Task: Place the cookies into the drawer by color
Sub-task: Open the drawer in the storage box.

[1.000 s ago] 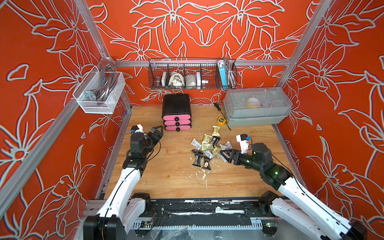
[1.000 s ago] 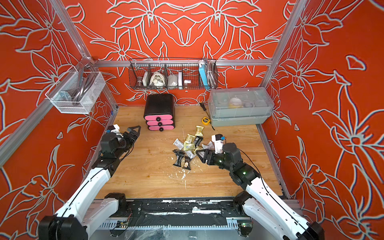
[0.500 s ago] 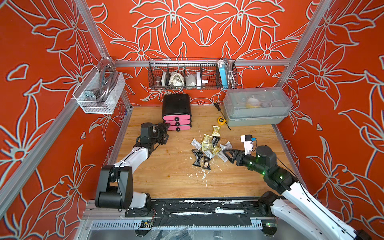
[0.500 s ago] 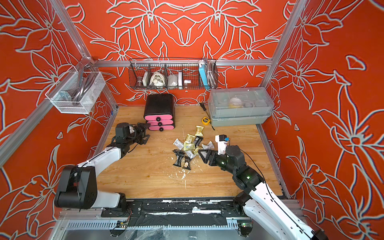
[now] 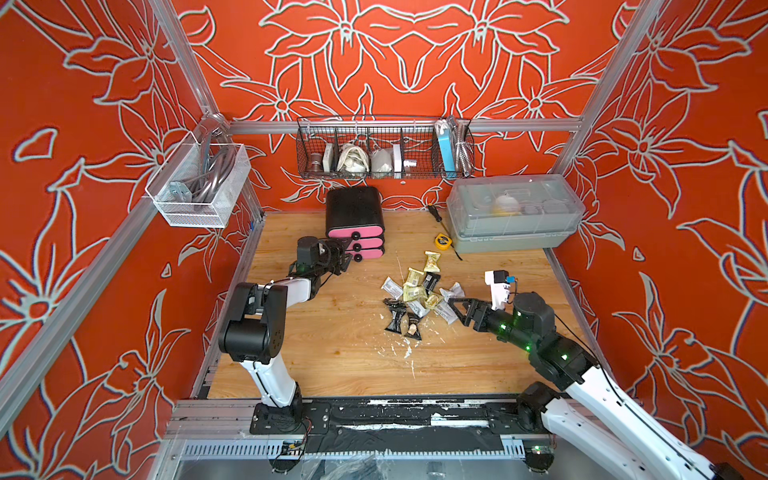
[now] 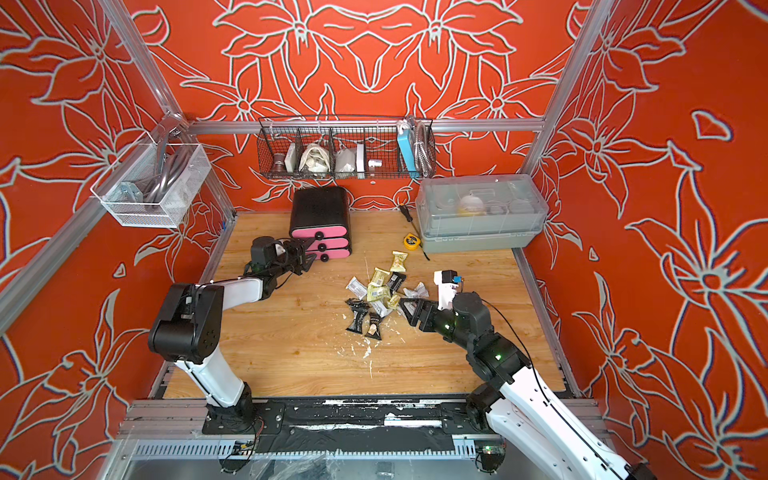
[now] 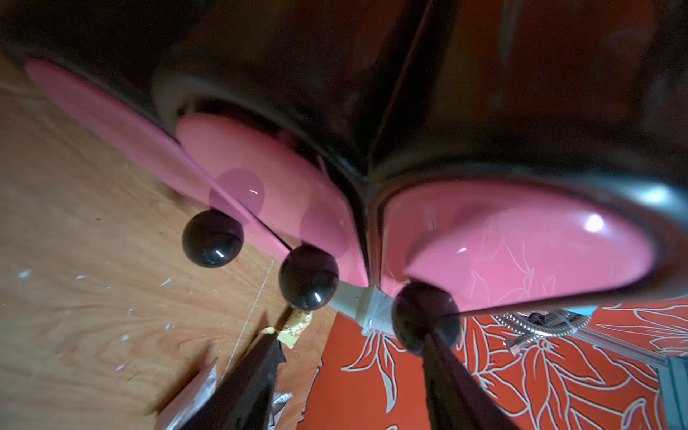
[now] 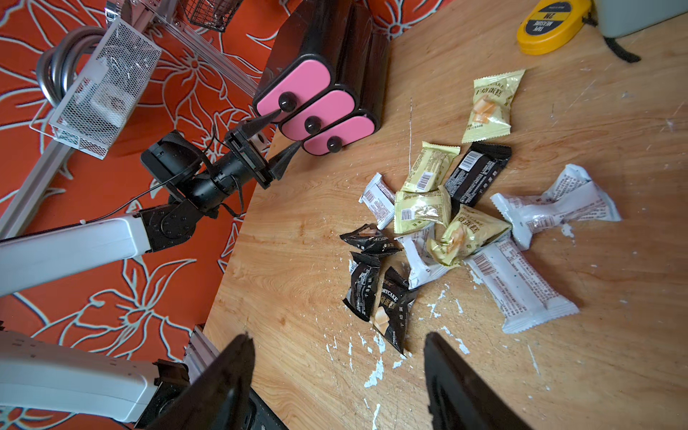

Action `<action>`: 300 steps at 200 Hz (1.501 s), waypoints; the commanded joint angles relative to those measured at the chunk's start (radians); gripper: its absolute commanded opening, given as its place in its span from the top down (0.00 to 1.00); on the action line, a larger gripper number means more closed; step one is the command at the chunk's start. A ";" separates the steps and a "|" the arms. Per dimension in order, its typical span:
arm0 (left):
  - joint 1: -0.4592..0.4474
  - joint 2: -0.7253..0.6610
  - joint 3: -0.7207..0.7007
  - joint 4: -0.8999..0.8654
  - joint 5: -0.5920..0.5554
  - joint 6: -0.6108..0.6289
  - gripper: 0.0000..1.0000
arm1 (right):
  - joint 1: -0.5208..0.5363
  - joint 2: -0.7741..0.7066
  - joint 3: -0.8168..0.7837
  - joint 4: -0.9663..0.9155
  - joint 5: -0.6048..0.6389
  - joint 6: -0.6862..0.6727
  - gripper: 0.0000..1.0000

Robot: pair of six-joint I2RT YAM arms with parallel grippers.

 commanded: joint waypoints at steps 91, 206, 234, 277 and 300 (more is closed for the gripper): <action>-0.052 -0.014 0.023 0.100 -0.044 0.056 0.37 | 0.008 -0.030 -0.019 -0.020 0.027 -0.019 0.24; -0.067 0.167 0.084 0.214 -0.025 -0.036 0.52 | 0.009 -0.076 -0.033 -0.050 0.066 -0.029 0.23; -0.076 0.182 0.080 0.239 -0.032 -0.038 0.55 | 0.008 -0.080 -0.040 -0.053 0.068 -0.028 0.23; -0.087 0.176 0.093 0.239 -0.033 -0.027 0.62 | 0.008 -0.079 -0.042 -0.052 0.072 -0.027 0.23; -0.087 0.170 0.094 0.235 -0.027 -0.028 0.67 | 0.009 -0.080 -0.045 -0.052 0.074 -0.027 0.23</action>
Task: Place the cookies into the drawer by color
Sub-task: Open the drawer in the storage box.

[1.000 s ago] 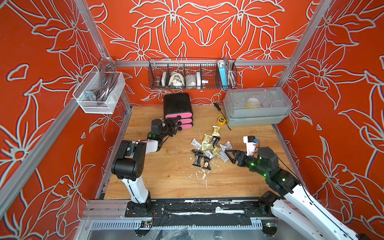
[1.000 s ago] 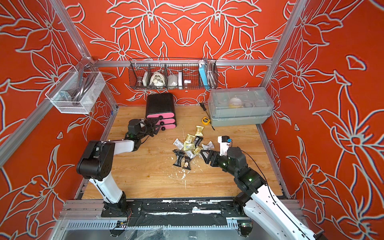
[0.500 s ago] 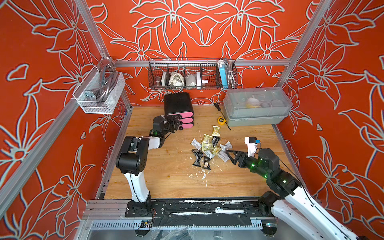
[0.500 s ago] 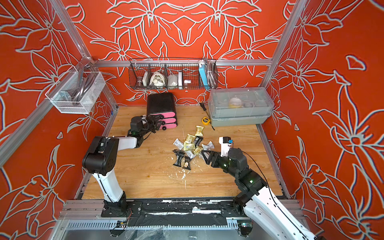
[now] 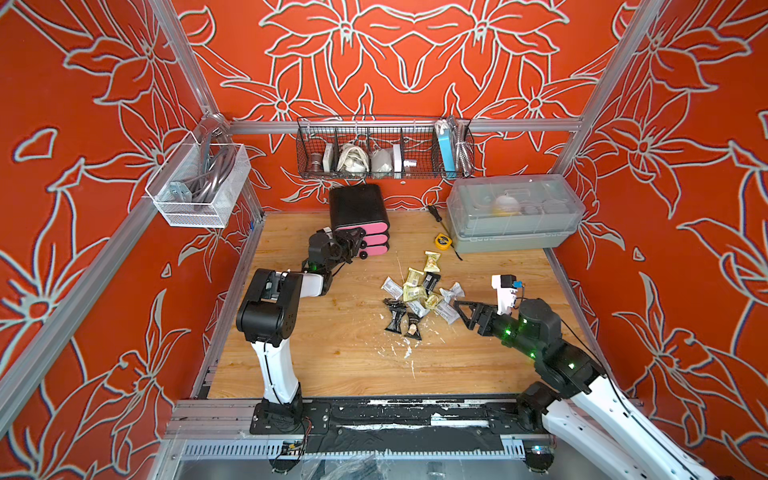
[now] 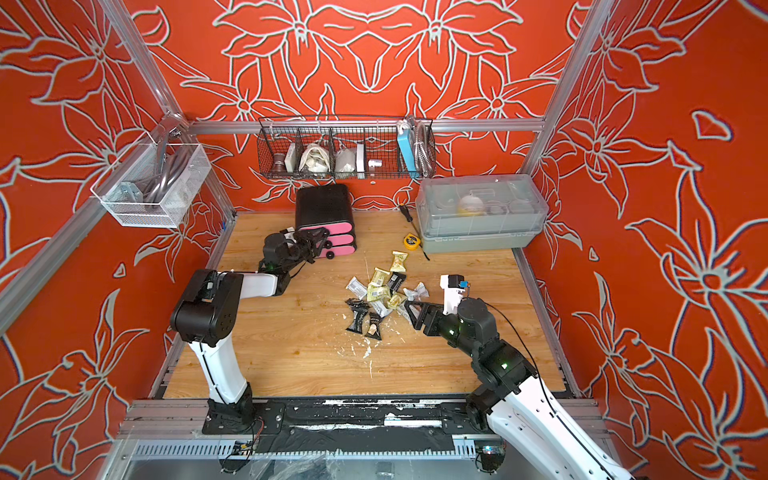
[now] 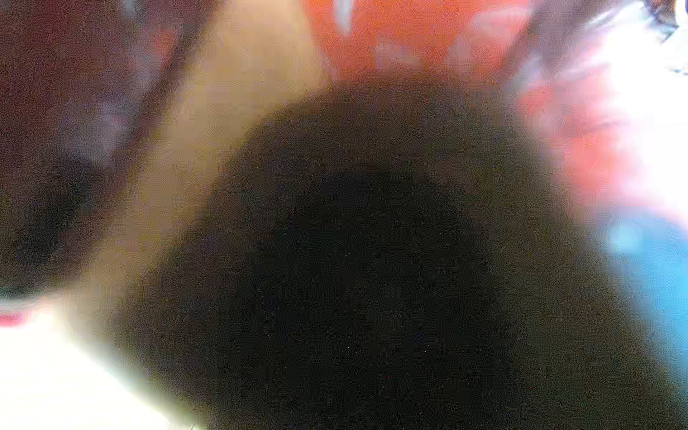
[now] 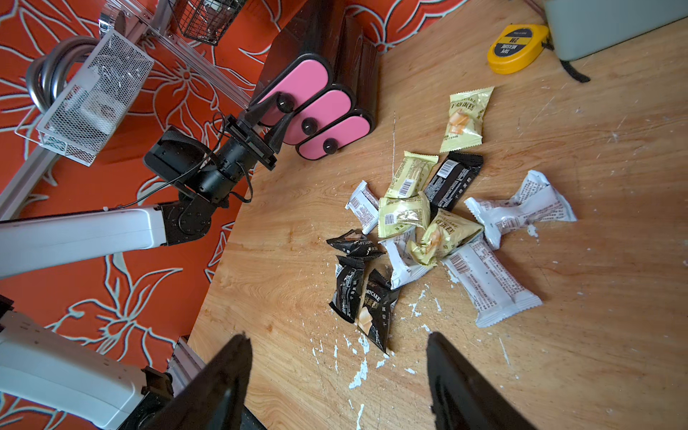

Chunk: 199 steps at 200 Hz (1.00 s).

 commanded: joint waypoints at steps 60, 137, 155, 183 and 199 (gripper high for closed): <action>-0.021 -0.008 -0.026 -0.034 0.040 0.006 0.74 | 0.008 -0.015 -0.017 -0.017 0.021 -0.003 0.23; -0.021 -0.144 -0.163 -0.046 0.049 0.036 0.75 | 0.008 -0.021 -0.018 -0.016 0.029 -0.001 0.23; -0.023 -0.207 -0.218 -0.093 0.039 0.066 0.74 | 0.008 -0.018 -0.015 -0.016 0.029 -0.001 0.23; -0.041 -0.301 -0.289 -0.182 0.015 0.138 0.73 | 0.009 -0.016 -0.017 -0.009 0.035 -0.004 0.23; -0.059 -0.335 -0.298 -0.238 0.017 0.175 0.71 | 0.008 -0.011 -0.017 -0.006 0.037 -0.007 0.23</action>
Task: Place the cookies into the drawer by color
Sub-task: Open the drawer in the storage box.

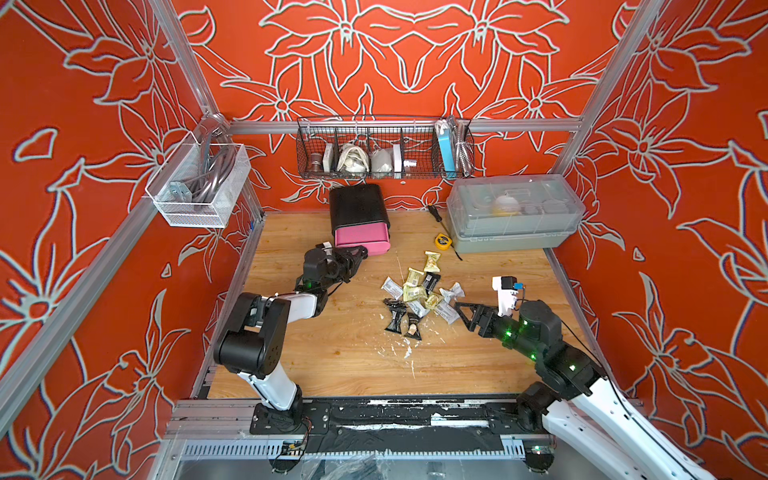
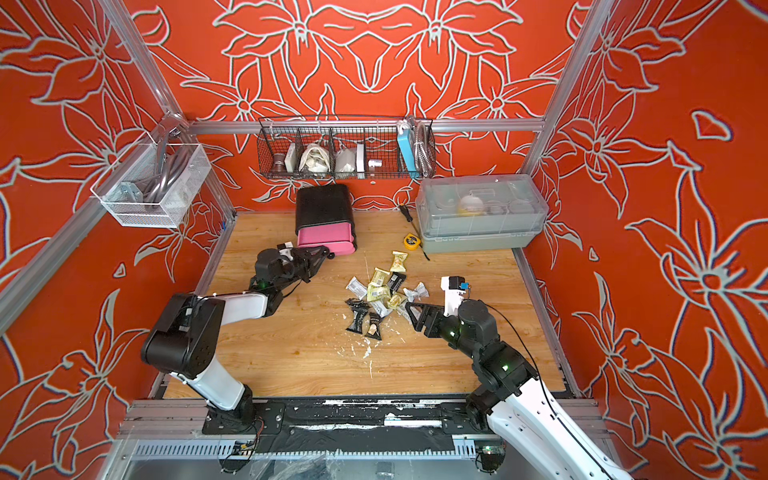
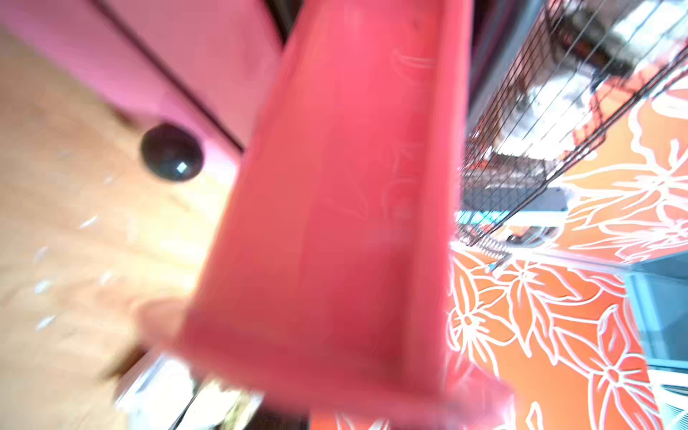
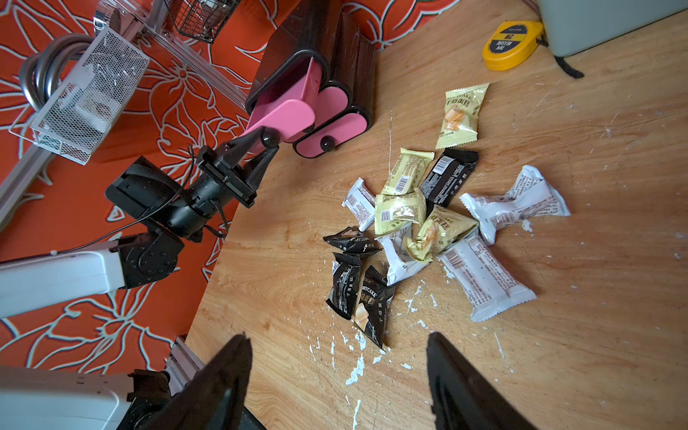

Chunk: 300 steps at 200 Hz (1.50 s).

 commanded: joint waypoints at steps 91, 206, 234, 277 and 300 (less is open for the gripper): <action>-0.042 -0.166 -0.079 -0.303 -0.094 0.197 0.52 | 0.008 0.024 -0.013 0.026 0.021 0.006 0.23; -0.054 -0.409 -0.121 -0.436 -0.148 0.291 0.35 | 0.008 0.015 -0.023 0.022 0.035 -0.009 0.23; -0.059 -0.590 -0.116 -0.609 -0.196 0.358 0.34 | 0.008 0.058 0.012 0.020 0.031 -0.045 0.23; -0.062 -0.815 0.106 -1.113 -0.221 0.614 0.34 | 0.016 0.293 0.192 -0.058 -0.069 -0.209 0.24; -0.061 -0.768 0.352 -1.467 -0.258 0.859 0.34 | 0.060 0.474 0.336 -0.154 -0.068 -0.325 0.24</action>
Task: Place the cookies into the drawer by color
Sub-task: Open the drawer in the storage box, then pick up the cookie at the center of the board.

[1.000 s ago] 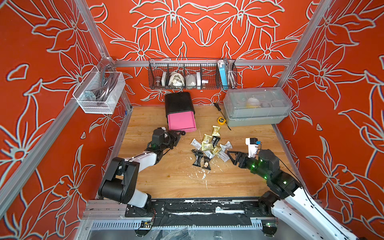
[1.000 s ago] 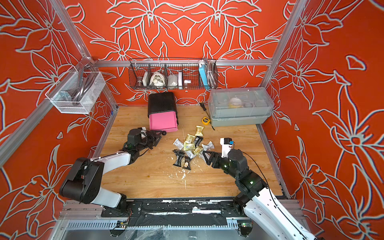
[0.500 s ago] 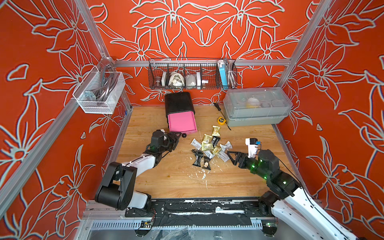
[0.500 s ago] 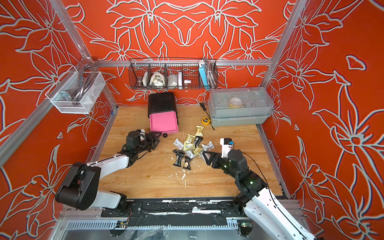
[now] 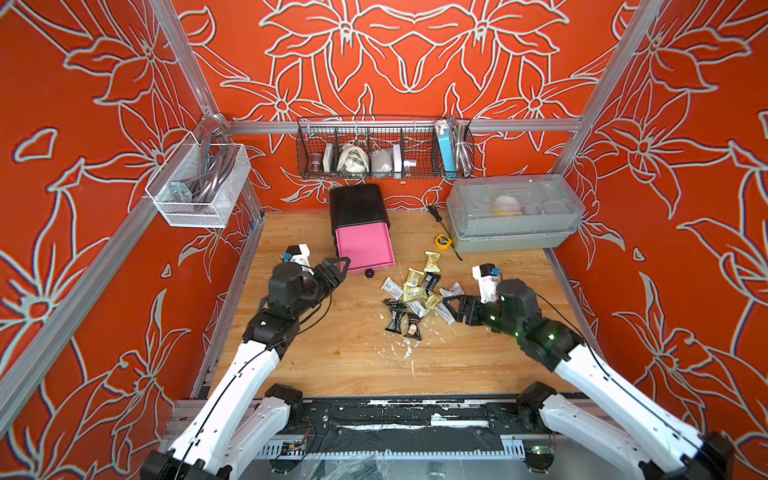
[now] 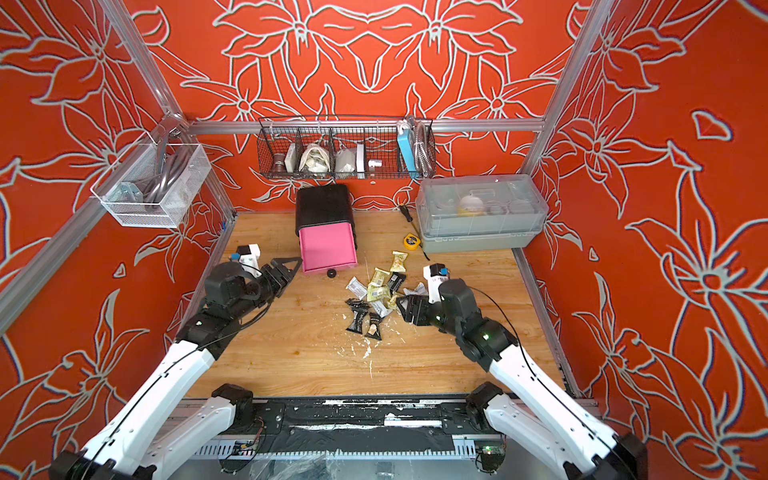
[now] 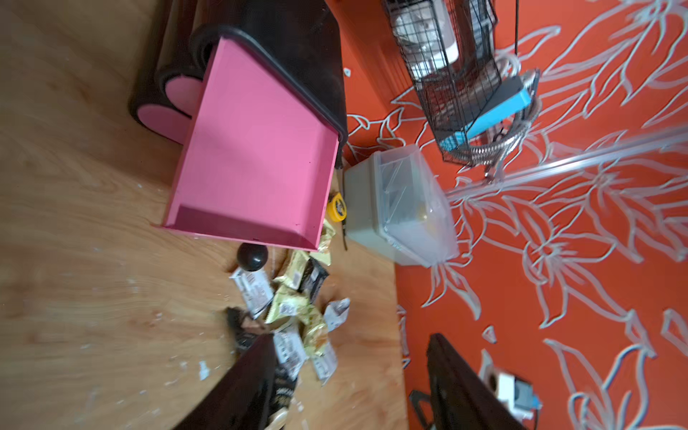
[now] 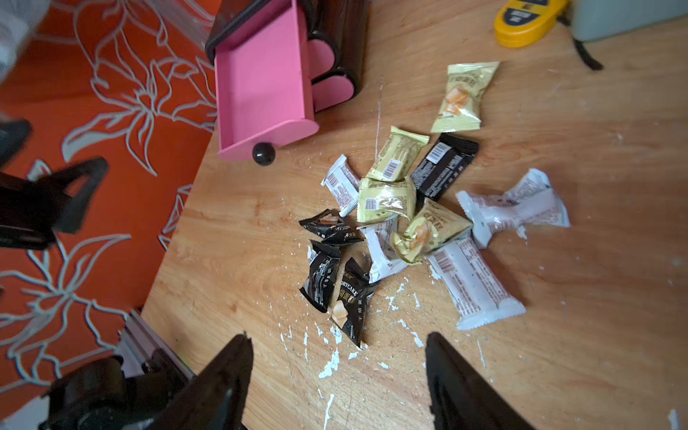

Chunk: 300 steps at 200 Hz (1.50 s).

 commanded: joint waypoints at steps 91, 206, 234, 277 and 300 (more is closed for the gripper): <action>-0.004 -0.048 0.230 -0.803 -0.063 0.541 0.16 | 0.308 0.576 0.357 -0.156 0.249 -0.142 0.29; -0.005 -0.314 -0.044 -0.651 0.006 0.422 0.01 | 0.372 0.915 0.429 -0.067 0.187 -0.105 0.46; -0.004 -0.349 -0.051 -0.650 0.006 0.421 0.01 | 0.376 0.950 0.431 -0.048 0.169 -0.106 0.57; -0.004 -0.349 -0.054 -0.647 -0.012 0.419 0.01 | 0.378 0.957 0.425 -0.044 0.155 -0.108 0.83; -0.004 -0.346 -0.054 -0.648 -0.012 0.419 0.01 | 0.383 0.927 0.419 -0.056 0.163 -0.121 0.97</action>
